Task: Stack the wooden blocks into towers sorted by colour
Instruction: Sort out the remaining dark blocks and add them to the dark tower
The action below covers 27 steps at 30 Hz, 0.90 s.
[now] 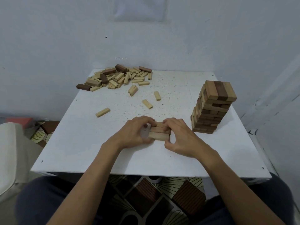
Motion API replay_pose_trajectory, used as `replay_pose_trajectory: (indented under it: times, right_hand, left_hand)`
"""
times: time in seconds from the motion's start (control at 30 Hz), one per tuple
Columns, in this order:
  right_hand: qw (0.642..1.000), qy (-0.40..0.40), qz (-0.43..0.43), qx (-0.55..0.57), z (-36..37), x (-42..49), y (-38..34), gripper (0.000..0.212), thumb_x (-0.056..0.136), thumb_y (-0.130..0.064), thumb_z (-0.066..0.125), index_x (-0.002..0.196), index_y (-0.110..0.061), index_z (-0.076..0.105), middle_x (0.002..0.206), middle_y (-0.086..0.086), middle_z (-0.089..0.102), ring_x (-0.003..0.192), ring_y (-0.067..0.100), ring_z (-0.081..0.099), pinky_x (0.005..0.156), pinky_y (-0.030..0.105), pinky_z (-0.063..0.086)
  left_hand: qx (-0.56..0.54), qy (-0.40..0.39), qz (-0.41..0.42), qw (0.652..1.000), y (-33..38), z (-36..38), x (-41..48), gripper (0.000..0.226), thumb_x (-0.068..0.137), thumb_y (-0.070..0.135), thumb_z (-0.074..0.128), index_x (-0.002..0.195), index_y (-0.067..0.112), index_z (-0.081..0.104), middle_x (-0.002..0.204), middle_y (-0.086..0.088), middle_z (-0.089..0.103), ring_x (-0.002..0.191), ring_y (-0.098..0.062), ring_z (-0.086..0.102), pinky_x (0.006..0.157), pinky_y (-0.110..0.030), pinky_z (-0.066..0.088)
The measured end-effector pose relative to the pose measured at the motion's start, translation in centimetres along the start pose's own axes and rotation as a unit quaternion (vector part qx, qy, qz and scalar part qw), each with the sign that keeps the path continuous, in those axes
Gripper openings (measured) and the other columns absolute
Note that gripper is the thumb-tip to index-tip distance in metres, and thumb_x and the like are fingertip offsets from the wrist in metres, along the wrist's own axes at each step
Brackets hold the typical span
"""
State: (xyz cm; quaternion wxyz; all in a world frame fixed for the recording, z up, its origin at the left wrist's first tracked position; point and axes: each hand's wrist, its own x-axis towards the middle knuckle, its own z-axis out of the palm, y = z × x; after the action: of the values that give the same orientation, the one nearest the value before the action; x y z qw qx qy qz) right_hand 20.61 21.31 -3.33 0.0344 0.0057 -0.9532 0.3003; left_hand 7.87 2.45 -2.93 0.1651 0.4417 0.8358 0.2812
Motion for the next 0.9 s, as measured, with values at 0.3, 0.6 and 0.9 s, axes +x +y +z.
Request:
replay_pose_trajectory:
  times: [0.3, 0.6, 0.9]
  right_hand:
    - [0.999, 0.024, -0.008, -0.029, 0.8, 0.7, -0.3, 0.028, 0.083, -0.024, 0.064, 0.1, -0.03, 0.043, 0.107, -0.014, 0.04, 0.101, 0.012, 0.036, 0.081, 0.021, 0.033]
    - [0.996, 0.047, -0.035, -0.071, -2.4, -0.4, -3.7, 0.033, 0.081, -0.028, 0.065, 0.107, -0.022, 0.046, 0.112, -0.009, 0.043, 0.102, 0.011, 0.031, 0.08, 0.026, 0.038]
    - [0.974, 0.155, -0.07, -0.149, -11.8, -2.8, -7.0, 0.028, 0.076, -0.035, 0.06, 0.099, -0.027, 0.045, 0.1, -0.014, 0.048, 0.093, 0.013, 0.035, 0.075, 0.024, 0.028]
  left_hand:
    - [0.015, 0.018, -0.018, 1.0, -0.4, 0.4, 0.0, 0.056, 0.069, 0.055, 0.069, 0.119, 0.034, 0.056, 0.117, 0.014, 0.056, 0.105, -0.008, 0.049, 0.097, -0.039, 0.039]
    - [-0.012, 0.053, 0.011, 0.998, 2.7, -2.4, -1.8, 0.057, 0.066, 0.045, 0.073, 0.116, 0.041, 0.046, 0.117, 0.026, 0.05, 0.105, -0.005, 0.044, 0.092, -0.033, 0.038]
    - [-0.052, 0.118, 0.107, 0.986, 10.5, -6.9, -0.2, 0.059, 0.066, 0.037, 0.076, 0.118, 0.035, 0.049, 0.115, 0.025, 0.053, 0.106, -0.005, 0.048, 0.086, -0.018, 0.04]
